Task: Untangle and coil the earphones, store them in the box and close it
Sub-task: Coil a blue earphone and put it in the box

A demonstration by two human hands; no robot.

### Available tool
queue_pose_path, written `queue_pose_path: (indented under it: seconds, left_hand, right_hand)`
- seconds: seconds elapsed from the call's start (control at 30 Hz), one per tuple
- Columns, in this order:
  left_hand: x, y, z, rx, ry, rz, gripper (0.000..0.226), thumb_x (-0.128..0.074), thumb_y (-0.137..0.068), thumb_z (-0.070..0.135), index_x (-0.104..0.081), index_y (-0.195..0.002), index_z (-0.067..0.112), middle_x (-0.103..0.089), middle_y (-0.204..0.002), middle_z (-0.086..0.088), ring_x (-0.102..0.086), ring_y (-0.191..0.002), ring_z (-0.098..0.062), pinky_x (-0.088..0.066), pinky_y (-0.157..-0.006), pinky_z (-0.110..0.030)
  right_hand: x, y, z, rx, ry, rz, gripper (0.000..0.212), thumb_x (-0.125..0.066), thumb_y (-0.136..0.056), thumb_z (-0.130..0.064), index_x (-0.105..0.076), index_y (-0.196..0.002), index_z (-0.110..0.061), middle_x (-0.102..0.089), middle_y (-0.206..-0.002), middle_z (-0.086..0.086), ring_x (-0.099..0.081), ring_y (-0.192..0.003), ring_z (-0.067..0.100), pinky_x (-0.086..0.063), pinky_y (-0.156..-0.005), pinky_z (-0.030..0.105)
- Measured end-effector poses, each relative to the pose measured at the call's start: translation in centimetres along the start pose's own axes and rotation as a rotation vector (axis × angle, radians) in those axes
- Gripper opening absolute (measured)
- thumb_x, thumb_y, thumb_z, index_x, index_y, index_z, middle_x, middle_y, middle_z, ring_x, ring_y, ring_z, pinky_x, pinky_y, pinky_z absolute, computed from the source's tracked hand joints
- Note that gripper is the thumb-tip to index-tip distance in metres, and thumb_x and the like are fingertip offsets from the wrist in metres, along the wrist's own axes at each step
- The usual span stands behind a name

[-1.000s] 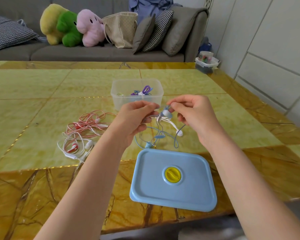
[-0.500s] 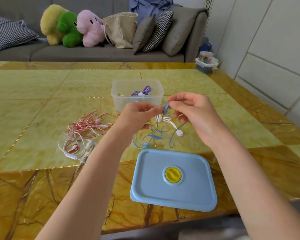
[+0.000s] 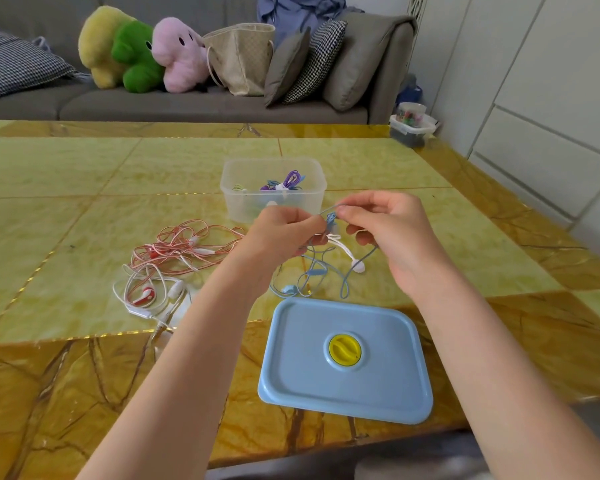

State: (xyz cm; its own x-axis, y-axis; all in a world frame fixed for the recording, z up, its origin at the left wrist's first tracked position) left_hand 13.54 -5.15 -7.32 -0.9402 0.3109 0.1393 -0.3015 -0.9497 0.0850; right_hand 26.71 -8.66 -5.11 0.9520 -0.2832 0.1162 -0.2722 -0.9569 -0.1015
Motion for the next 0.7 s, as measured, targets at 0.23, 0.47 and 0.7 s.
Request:
queue_pose_path:
  seconds: [0.23, 0.47, 0.7]
  left_hand:
    - [-0.04, 0.13, -0.32, 0.063, 0.088, -0.062, 0.006, -0.059, -0.087, 0.008, -0.061, -0.081, 0.008, -0.063, -0.077, -0.002, -0.064, -0.072, -0.008, -0.053, -0.075, -0.022]
    - [-0.31, 0.24, -0.06, 0.068, 0.173, -0.083, 0.014, -0.060, -0.085, 0.001, -0.057, -0.073, 0.010, -0.063, -0.077, -0.003, -0.059, -0.071, -0.011, -0.052, -0.079, -0.023]
    - [0.01, 0.39, 0.33, 0.012, 0.320, -0.094, 0.029, -0.058, -0.083, -0.010, -0.053, -0.065, 0.012, -0.060, -0.073, -0.002, -0.057, -0.073, -0.013, -0.051, -0.069, -0.018]
  right_hand:
    - [-0.28, -0.07, 0.37, -0.095, -0.107, -0.055, 0.012, -0.063, -0.083, 0.000, -0.065, -0.080, -0.012, -0.062, -0.069, 0.000, -0.052, -0.051, 0.005, -0.039, -0.050, 0.016]
    - [-0.26, 0.03, 0.48, -0.129, -0.153, -0.031, 0.013, -0.063, -0.083, -0.001, -0.063, -0.081, -0.014, -0.059, -0.069, 0.002, -0.048, -0.052, 0.008, -0.038, -0.052, 0.019]
    - [0.00, -0.09, 0.37, -0.090, -0.126, 0.003, 0.012, -0.064, -0.083, -0.001, -0.060, -0.082, -0.013, -0.064, -0.067, 0.002, -0.048, -0.049, 0.007, -0.038, -0.047, 0.017]
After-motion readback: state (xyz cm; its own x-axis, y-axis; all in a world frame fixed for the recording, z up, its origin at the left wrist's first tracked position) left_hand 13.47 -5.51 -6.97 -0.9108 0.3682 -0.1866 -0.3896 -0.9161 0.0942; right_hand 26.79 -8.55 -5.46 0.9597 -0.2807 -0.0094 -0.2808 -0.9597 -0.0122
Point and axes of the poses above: each hand's wrist, its own y-axis away from the middle knuckle, its own x-axis out of the back of the hand, z = x × y, the point moved 4 cm from there along -y, towards the middle knuckle
